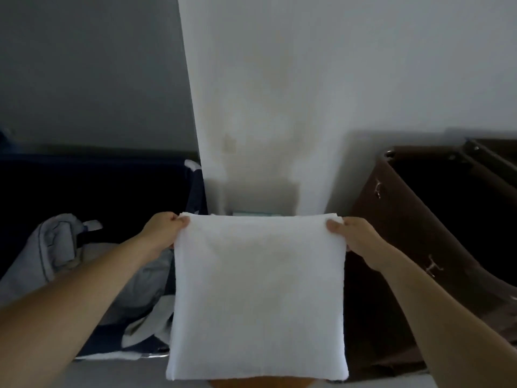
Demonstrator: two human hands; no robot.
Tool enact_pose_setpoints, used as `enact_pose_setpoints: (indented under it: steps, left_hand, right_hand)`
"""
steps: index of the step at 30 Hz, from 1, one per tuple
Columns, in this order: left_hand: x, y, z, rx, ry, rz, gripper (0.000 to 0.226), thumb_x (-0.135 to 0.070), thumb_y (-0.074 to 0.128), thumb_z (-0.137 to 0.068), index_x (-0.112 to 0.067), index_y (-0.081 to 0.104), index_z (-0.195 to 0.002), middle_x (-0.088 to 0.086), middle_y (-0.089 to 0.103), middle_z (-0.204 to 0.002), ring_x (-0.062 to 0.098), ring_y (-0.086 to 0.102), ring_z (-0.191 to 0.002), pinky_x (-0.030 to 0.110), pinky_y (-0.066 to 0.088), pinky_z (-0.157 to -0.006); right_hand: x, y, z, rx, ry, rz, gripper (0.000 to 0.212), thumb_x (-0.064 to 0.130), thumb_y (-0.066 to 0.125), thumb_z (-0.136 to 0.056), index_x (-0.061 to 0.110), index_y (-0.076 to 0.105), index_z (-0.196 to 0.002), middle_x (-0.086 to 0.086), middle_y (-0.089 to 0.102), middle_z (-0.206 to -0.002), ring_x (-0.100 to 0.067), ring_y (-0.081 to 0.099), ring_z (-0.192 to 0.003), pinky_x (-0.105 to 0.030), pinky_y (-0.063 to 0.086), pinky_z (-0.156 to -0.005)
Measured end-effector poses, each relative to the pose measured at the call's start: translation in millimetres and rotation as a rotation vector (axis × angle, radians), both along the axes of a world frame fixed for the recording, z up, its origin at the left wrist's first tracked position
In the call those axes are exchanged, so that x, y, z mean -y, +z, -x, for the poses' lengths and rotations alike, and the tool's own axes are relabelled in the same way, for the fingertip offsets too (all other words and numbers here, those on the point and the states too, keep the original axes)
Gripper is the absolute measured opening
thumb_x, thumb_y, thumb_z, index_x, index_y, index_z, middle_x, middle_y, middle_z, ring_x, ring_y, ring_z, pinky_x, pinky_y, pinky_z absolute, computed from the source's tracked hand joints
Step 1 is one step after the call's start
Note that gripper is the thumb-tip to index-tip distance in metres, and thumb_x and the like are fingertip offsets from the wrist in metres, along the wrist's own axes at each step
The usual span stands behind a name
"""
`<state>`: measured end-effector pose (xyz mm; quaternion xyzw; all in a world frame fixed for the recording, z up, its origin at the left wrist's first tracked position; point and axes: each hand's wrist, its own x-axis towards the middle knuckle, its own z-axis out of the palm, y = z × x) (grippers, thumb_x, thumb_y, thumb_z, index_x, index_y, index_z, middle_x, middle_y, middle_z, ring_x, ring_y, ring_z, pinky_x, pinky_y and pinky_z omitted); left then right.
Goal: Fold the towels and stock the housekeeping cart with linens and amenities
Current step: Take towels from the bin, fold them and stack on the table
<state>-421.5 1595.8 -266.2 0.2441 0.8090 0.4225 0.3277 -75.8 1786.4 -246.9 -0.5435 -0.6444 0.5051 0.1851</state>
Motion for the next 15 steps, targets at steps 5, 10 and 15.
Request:
enact_pose_setpoints:
  steps: [5, 10, 15]
  left_hand:
    - [-56.1, -77.4, 9.8, 0.051, 0.077, 0.165, 0.014, -0.009, 0.051, -0.099, -0.002, 0.060, -0.090, 0.016, 0.061, -0.086, 0.024, 0.058, -0.074, 0.031, 0.050, -0.062]
    - [-81.3, -123.2, 2.6, -0.001, 0.050, 0.297, 0.037, -0.027, 0.051, -0.100, 0.002, 0.053, -0.124, 0.016, 0.058, -0.115, 0.033, 0.057, -0.103, 0.033, 0.044, -0.079]
    - [-85.6, -121.3, -2.2, -0.173, 0.153, 0.186, 0.029, -0.021, 0.045, -0.102, 0.003, 0.054, -0.116, 0.022, 0.062, -0.107, 0.038, 0.059, -0.098, 0.041, 0.050, -0.081]
  right_hand:
    - [-41.0, -91.5, 41.1, 0.052, -0.049, 0.148, 0.020, 0.022, 0.059, -0.099, 0.004, 0.065, -0.105, -0.019, 0.067, -0.111, -0.030, 0.066, -0.094, -0.044, 0.056, -0.088]
    - [-53.1, -142.3, 47.3, 0.086, -0.157, 0.176, 0.027, 0.023, 0.062, -0.096, 0.001, 0.064, -0.111, -0.021, 0.067, -0.111, -0.040, 0.065, -0.100, -0.057, 0.053, -0.091]
    - [-58.5, -130.7, 52.8, 0.068, -0.176, 0.067, 0.022, 0.024, 0.062, -0.095, 0.003, 0.065, -0.101, -0.018, 0.068, -0.101, -0.040, 0.065, -0.095, -0.059, 0.054, -0.086]
